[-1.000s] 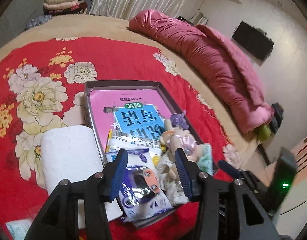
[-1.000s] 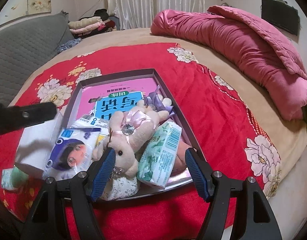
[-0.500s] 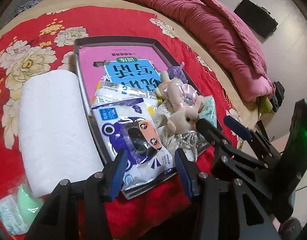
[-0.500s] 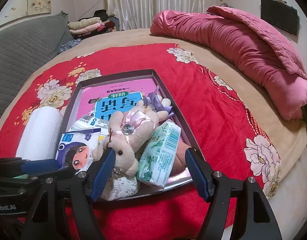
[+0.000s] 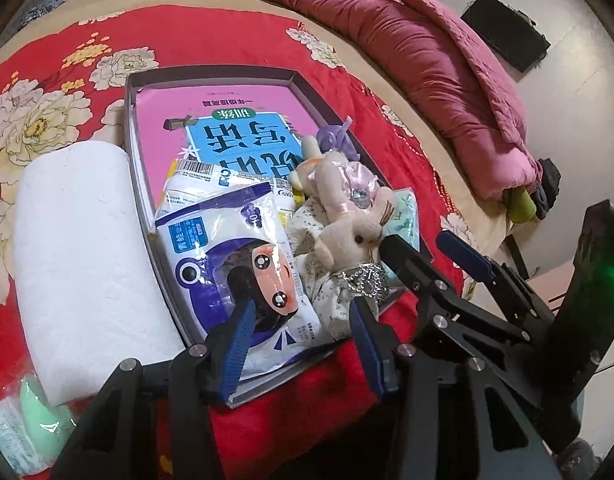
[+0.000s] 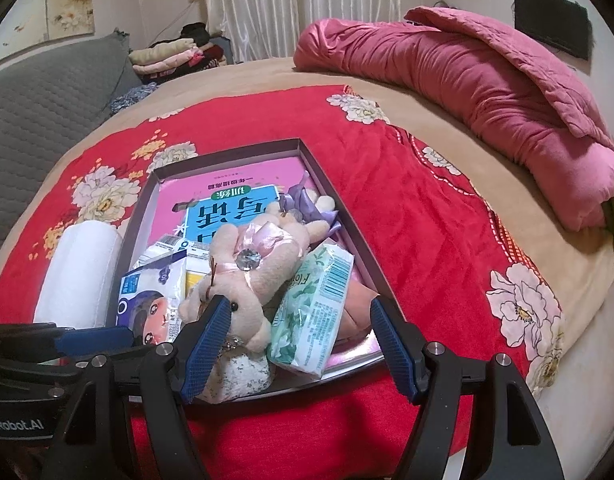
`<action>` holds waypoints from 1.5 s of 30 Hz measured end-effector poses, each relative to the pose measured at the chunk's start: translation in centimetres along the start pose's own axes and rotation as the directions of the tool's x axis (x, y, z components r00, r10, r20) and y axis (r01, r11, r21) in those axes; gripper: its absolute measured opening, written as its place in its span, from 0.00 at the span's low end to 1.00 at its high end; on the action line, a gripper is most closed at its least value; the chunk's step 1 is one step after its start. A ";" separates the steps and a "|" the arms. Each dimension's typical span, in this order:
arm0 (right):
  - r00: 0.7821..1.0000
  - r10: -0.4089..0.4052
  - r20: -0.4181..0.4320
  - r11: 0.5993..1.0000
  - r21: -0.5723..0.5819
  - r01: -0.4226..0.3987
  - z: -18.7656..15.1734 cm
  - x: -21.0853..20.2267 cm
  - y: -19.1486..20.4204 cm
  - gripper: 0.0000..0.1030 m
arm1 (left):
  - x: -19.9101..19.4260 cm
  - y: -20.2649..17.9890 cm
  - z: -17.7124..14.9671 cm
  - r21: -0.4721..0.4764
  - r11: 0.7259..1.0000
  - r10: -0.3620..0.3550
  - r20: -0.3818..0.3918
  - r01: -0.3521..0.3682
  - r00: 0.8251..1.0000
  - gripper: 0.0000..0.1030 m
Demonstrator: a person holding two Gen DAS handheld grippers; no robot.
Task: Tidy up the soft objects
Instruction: 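Open both tools to release the packet and bunny, then raise them, then move both tools to the green tissue pack and bagged green sponge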
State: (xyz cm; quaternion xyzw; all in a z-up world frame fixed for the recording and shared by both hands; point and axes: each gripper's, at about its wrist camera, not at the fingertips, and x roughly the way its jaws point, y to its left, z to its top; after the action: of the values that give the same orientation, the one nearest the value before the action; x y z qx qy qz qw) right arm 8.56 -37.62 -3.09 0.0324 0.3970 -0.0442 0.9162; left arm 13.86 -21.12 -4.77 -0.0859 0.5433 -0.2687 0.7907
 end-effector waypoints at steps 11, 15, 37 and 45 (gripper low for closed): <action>0.998 0.003 0.068 0.997 0.072 -0.008 0.2 -1.6 -1.3 0.72 | -2.4 -1.5 -0.3 0.037 0.999 0.006 0.042 -0.007 0.999 0.47; 0.997 -0.003 0.078 0.997 0.071 -0.002 0.2 -2.1 -1.4 0.74 | -3.6 -1.8 -0.5 0.057 0.998 0.024 0.068 -0.028 0.997 0.50; 0.968 0.075 0.240 0.996 -0.060 -0.063 1.8 -9.4 4.2 0.75 | -12.4 3.7 -4.1 -0.055 0.996 0.080 0.233 -0.069 0.969 0.59; 0.936 0.291 0.196 0.942 -0.232 -0.244 1.6 -11.7 12.4 0.75 | -17.5 12.2 -8.8 -0.231 0.964 0.188 0.250 -0.130 0.950 0.59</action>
State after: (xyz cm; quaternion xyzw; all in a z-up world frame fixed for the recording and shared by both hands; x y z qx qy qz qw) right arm 3.11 -24.79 6.82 -0.0133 0.2835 0.1190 0.9515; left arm 5.31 -0.44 0.78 -0.1610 0.4614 -0.1300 0.8627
